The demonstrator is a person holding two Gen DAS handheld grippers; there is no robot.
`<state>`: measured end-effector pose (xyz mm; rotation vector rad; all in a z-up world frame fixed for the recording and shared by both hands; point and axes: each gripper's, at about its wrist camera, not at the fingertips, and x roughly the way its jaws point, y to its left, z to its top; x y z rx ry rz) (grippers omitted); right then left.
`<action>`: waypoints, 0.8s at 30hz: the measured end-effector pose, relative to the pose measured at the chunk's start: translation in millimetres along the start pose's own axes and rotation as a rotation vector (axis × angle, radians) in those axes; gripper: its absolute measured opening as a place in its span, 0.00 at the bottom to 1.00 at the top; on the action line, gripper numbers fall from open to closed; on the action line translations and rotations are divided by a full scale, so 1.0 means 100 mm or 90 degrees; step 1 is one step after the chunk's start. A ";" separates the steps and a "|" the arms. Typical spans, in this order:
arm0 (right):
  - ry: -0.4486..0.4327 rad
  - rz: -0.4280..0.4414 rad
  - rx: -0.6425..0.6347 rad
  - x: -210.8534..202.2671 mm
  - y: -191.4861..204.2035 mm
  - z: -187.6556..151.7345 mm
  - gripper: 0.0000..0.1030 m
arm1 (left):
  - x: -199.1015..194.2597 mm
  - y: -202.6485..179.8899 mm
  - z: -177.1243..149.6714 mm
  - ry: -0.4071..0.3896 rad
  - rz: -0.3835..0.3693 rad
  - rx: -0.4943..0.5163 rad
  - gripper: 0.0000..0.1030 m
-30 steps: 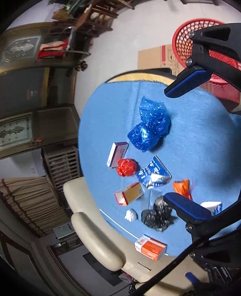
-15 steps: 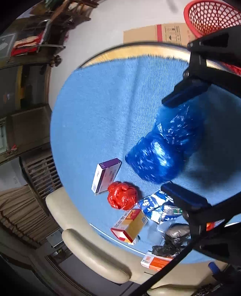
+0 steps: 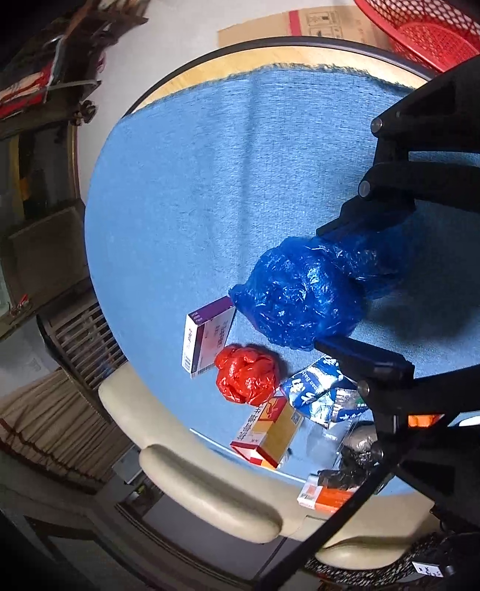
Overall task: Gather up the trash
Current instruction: 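Lift the blue bag with the right gripper while the left gripper grasps the blue toothpaste box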
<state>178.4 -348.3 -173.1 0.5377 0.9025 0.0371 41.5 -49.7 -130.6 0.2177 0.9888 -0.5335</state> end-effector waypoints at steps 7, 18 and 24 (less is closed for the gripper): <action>-0.011 0.023 0.036 -0.13 -0.03 -0.08 0.46 | 0.09 -0.04 0.18 0.031 -0.041 0.191 1.00; 0.005 0.063 0.083 -0.45 -0.17 -0.39 0.44 | 0.36 -0.16 0.03 0.040 -0.078 0.228 0.83; 0.006 0.079 0.097 -0.55 -0.24 -0.56 0.43 | 0.23 -0.07 -0.01 0.008 -0.073 0.165 0.69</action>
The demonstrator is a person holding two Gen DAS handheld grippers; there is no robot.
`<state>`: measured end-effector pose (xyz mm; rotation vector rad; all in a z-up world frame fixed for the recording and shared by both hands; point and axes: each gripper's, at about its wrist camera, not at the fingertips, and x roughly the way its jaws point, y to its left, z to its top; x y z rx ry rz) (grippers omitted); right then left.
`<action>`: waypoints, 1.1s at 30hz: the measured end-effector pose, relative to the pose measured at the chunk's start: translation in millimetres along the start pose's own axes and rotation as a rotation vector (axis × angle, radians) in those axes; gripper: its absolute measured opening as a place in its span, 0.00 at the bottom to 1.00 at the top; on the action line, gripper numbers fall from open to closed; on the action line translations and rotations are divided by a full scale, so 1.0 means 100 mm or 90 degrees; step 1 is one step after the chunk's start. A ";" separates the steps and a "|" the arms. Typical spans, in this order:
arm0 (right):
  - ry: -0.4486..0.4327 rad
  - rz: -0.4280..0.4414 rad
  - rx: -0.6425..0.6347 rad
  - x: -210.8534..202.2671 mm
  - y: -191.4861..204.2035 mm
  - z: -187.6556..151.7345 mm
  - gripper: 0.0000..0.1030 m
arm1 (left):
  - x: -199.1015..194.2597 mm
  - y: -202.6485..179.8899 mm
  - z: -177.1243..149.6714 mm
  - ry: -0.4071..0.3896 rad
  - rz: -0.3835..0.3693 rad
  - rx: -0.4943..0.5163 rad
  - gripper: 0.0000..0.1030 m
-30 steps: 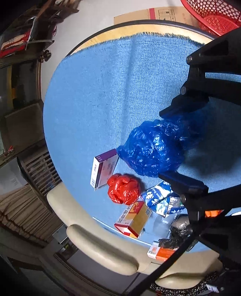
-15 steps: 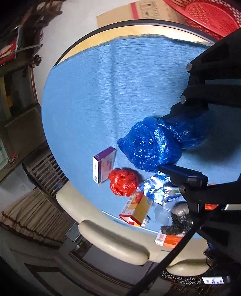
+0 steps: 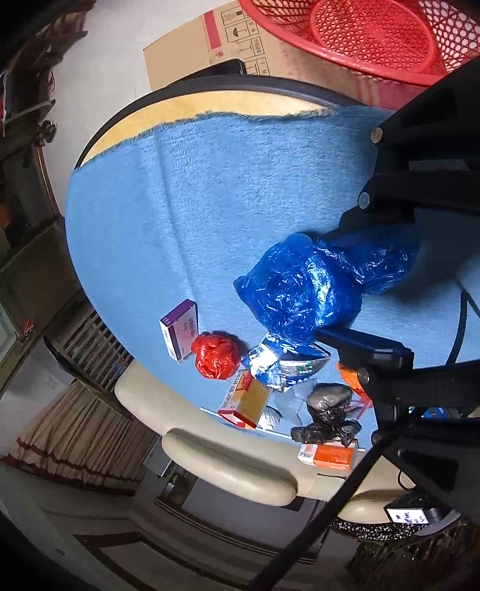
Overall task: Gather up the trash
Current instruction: 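Lift the blue bag with the right gripper while the left gripper grasps the blue toothpaste box, then open the right gripper over the red basket while the left gripper drops the toothpaste box in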
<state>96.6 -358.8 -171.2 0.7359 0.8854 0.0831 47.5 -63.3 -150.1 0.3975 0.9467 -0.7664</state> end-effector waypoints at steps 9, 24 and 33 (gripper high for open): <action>-0.012 -0.009 -0.048 -0.09 0.12 -0.16 0.37 | -0.01 -0.16 -0.02 -0.038 0.067 -0.048 0.64; -0.067 0.033 -0.056 -0.62 0.01 -0.32 0.36 | -0.28 -0.37 0.16 -0.081 0.113 -0.120 0.64; -0.116 0.026 -0.018 -1.14 -0.42 -0.45 0.36 | -0.24 -0.94 0.66 -0.093 0.053 -0.060 0.64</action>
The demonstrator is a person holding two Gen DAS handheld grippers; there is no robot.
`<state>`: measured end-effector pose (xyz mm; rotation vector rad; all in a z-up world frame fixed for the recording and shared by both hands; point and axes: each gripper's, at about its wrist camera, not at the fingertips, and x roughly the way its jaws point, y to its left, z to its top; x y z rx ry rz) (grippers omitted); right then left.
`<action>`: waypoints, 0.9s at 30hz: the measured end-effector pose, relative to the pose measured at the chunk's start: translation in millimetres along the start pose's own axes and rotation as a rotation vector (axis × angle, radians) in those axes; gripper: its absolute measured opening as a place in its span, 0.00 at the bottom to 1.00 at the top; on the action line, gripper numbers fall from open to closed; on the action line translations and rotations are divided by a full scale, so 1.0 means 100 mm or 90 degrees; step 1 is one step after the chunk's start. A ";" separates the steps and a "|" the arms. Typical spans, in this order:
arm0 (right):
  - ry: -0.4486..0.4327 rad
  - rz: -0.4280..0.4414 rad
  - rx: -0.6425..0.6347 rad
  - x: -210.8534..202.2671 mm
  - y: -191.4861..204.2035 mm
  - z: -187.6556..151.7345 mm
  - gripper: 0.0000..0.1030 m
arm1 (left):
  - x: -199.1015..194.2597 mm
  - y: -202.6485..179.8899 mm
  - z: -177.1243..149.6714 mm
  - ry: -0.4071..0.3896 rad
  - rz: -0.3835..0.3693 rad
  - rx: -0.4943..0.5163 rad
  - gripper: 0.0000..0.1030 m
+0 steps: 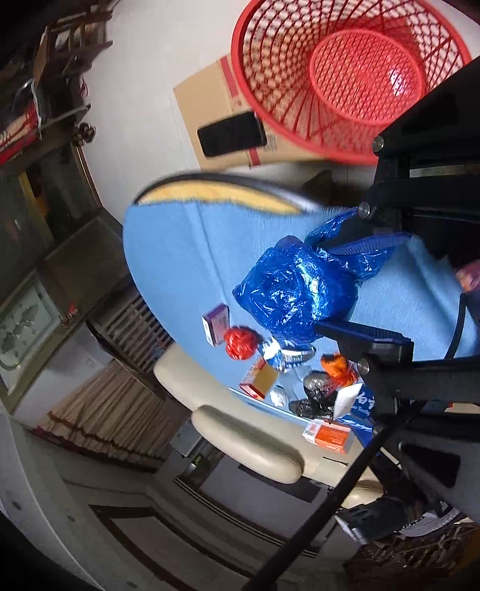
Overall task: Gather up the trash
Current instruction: 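Open the right gripper over the red basket while the left gripper drops the toothpaste box in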
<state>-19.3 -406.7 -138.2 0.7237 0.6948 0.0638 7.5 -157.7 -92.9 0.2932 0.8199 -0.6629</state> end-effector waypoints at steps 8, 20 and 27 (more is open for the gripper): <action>-0.034 -0.049 0.066 -0.49 -0.63 -0.03 0.36 | 0.32 -0.87 0.45 0.012 -0.082 0.090 0.64; -0.049 -0.075 0.236 -0.96 -1.60 -0.15 0.60 | 0.93 -1.91 0.79 0.081 -0.174 0.160 0.66; -0.112 -0.113 0.254 -1.22 -1.79 -0.14 0.60 | 0.99 -1.96 0.72 0.093 -0.175 0.169 0.67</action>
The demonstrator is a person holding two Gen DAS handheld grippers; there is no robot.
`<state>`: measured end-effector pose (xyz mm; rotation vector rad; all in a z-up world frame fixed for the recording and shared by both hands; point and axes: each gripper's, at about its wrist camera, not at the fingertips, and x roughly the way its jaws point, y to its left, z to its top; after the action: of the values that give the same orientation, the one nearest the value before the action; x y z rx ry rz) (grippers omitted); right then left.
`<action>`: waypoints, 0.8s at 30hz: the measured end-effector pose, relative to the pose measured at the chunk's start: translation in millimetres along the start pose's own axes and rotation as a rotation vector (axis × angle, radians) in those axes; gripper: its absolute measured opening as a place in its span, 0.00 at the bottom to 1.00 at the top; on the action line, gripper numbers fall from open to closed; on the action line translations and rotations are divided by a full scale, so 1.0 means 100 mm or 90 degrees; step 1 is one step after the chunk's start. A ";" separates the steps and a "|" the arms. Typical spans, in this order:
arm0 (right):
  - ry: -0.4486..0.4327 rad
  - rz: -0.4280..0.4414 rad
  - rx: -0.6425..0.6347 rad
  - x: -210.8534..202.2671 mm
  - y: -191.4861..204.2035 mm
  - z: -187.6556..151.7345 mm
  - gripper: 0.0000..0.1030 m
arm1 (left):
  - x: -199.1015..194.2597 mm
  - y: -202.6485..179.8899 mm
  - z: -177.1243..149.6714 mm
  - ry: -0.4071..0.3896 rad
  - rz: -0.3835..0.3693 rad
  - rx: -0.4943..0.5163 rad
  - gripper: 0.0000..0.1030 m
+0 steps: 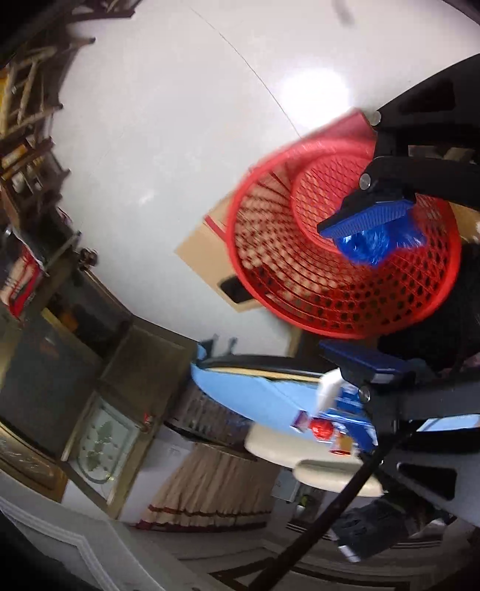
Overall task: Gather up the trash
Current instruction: 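Open the right gripper over the red basket while the left gripper drops the toothpaste box in, then grasp the blue-and-white carton with the right gripper while the left gripper moves to the black bag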
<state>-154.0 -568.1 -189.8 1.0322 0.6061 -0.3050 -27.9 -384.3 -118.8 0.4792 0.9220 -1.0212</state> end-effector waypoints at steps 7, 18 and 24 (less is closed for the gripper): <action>-0.048 -0.046 0.062 -0.04 -0.30 0.22 0.60 | 0.04 -0.07 0.11 -0.002 -0.032 -0.028 0.67; -0.007 -0.056 0.170 0.33 -0.78 0.49 0.60 | -0.17 0.10 -0.08 -0.005 -0.039 -0.061 0.70; 0.045 -0.049 0.148 0.57 -0.62 0.37 0.60 | -0.51 0.40 -0.44 -0.025 0.006 -0.110 0.70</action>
<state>-127.8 -628.6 -253.9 1.2484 0.6861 -0.4160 -22.6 -307.7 -103.3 0.3178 0.9622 -0.9294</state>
